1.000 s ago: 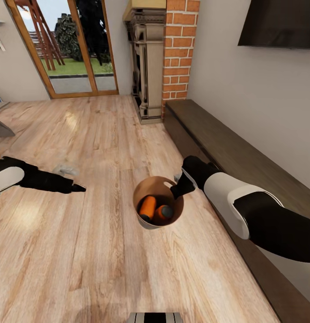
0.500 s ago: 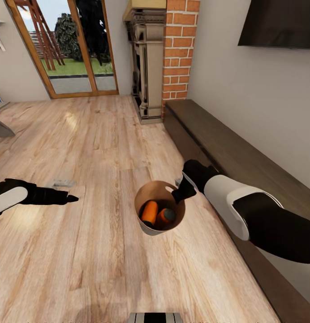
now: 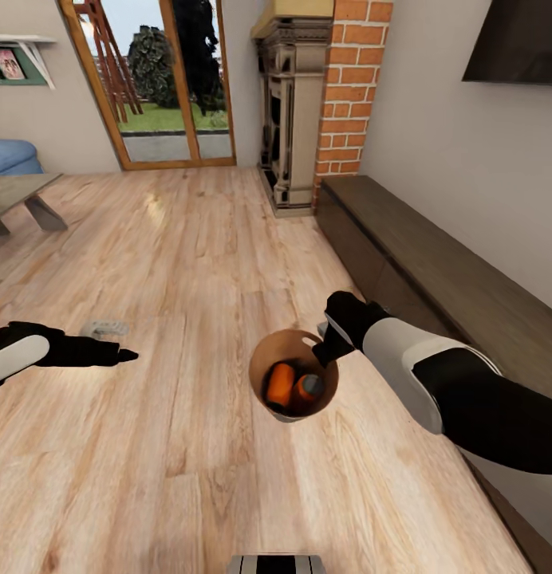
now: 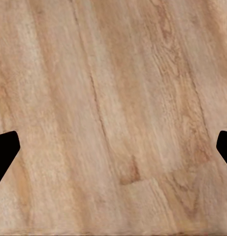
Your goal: Put the three can of soda from the living room inside the tash can in the kitchen.
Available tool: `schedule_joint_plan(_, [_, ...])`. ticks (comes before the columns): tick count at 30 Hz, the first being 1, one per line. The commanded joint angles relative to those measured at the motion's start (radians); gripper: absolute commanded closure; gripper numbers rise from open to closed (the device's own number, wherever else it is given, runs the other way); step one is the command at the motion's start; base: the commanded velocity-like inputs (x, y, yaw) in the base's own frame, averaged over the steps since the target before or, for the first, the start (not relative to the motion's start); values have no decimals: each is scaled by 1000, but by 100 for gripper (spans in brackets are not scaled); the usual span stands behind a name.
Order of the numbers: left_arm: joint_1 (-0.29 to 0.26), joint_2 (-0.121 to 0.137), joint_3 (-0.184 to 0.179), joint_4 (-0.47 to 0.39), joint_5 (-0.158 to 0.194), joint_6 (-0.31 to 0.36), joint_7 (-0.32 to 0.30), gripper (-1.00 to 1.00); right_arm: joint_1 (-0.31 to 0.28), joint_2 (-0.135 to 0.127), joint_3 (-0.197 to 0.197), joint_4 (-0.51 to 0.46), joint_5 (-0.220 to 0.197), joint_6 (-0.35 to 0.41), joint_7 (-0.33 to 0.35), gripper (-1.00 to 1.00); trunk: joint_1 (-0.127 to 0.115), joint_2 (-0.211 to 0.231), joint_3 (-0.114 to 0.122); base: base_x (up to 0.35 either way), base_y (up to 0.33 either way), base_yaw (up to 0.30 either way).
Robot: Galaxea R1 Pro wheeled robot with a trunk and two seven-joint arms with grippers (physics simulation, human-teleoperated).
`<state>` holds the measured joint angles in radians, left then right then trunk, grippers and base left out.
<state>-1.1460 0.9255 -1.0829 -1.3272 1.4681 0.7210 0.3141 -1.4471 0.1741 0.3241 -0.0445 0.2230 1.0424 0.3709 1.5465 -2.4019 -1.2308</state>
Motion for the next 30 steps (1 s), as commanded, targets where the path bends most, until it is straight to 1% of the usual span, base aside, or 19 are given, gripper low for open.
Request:
schedule_joint_plan(1, [0, 0, 0, 0, 0, 0, 1, -100, 2, 0, -33, -1, -38, 5, -9, 100, 0, 0, 0, -234, 198, 254])
schedule_joint_plan(15, [0, 1, 0, 3, 3, 0, 5, -100, 8, 0, -36, -7, -37, 5, -22, 100, 0, 0, 0, -233, 197, 257])
schedule_joint_plan(19, [0, 1, 1, 3, 3, 0, 5, -100, 8, 0, -37, -5, -37, 5, -22, 100, 0, 0, 0, -168, 129, 258])
schedule_joint_plan(20, [0, 0, 1, 8, 3, -1, 5, -100, 10, -12, -38, -4, -37, 5, -18, 100, 0, 0, 0, -62, 45, 258])
schedule_joint_plan(22, [0, -1, 0, 14, 3, -1, 5, -100, 10, -27, -38, -4, -37, 5, -15, 100, 0, 0, 0, -44, 33, 257])
schedule_joint_plan(23, [0, -2, 0, 22, 3, -1, 5, -100, 11, -48, -39, -4, -38, 5, -12, 100, 0, 0, 0, -25, 19, 245])
schedule_joint_plan(24, [0, -4, 0, 26, 3, -1, 5, -100, 11, -59, -39, -4, -38, 5, -11, 100, 0, 0, 0, -20, 15, 229])
schedule_joint_plan(26, [0, -12, 0, 39, 2, -1, 5, -100, 12, -110, -39, -7, -39, 5, 2, 100, 0, 0, 0, -11, 8, 139])
schedule_joint_plan(27, [0, -15, 0, 41, 2, -2, 5, -100, 12, -123, -39, -7, -39, 5, 7, 100, 0, 0, 0, -7, 5, 87])
schedule_joint_plan(29, [0, -30, 0, 46, 1, -1, 8, -100, 13, -174, -39, -10, -38, 5, 39, 100, 0, 0, 0, -3, 3, 45])
schedule_joint_plan(30, [0, -33, 0, 47, 1, -1, 10, -100, 13, -187, -39, -11, -38, 5, 48, 100, 0, 0, 0, -2, 1, 23])
